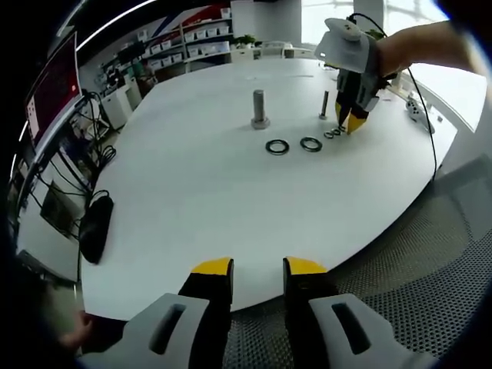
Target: Place the washer onto the threaded stud by aligning its center hole with the stud, sliding it down to the base, and recovering from edge contact or off-axis alignment until the washer reaches the visible bottom stop.
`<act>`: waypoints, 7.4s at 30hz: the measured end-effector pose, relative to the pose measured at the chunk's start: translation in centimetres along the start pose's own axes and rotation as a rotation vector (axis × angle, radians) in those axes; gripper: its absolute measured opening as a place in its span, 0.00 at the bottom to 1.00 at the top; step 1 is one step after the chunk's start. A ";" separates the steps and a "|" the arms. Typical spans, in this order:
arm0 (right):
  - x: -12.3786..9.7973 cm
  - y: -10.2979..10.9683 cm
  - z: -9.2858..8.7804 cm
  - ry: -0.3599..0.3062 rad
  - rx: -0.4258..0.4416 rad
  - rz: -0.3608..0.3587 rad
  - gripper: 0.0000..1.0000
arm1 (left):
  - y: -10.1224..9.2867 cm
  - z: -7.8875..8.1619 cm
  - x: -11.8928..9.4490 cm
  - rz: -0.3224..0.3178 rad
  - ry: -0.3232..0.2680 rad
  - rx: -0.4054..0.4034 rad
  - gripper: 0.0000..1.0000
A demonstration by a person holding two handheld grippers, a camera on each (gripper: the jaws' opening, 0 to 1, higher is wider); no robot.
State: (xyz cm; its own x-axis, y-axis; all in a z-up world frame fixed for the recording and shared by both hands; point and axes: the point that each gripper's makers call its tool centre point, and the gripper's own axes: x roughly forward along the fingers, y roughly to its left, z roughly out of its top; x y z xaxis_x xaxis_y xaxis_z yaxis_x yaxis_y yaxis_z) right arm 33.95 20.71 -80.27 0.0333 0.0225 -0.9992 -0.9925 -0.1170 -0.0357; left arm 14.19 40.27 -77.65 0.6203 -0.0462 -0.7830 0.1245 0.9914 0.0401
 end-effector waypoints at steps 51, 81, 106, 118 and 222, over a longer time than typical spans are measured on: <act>-0.1 0.4 0.3 -0.082 -0.104 -0.029 0.18 | 0.1 0.1 0.0 0.010 -0.003 0.003 0.23; -0.2 0.2 1.2 -0.231 -0.123 -0.015 0.17 | 0.2 0.2 0.0 0.015 -0.015 0.005 0.23; -0.1 0.3 1.2 -0.105 -0.147 0.005 0.17 | 0.0 0.2 0.0 0.003 -0.014 0.013 0.23; -0.3 0.4 1.2 -0.105 -0.152 -0.089 0.16 | 0.0 0.3 -0.1 0.003 -0.018 0.013 0.23; -1.2 -5.1 1.9 -0.343 0.291 -0.219 0.04 | 0.2 0.1 -0.1 0.015 -0.008 0.008 0.23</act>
State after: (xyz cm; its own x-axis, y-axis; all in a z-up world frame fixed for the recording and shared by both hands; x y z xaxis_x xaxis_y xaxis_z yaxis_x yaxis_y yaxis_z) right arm 38.73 23.17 -78.86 0.2522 0.3465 -0.9035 -0.9599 0.2078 -0.1883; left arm 14.23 40.45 -77.55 0.6284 -0.0320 -0.7772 0.1211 0.9910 0.0571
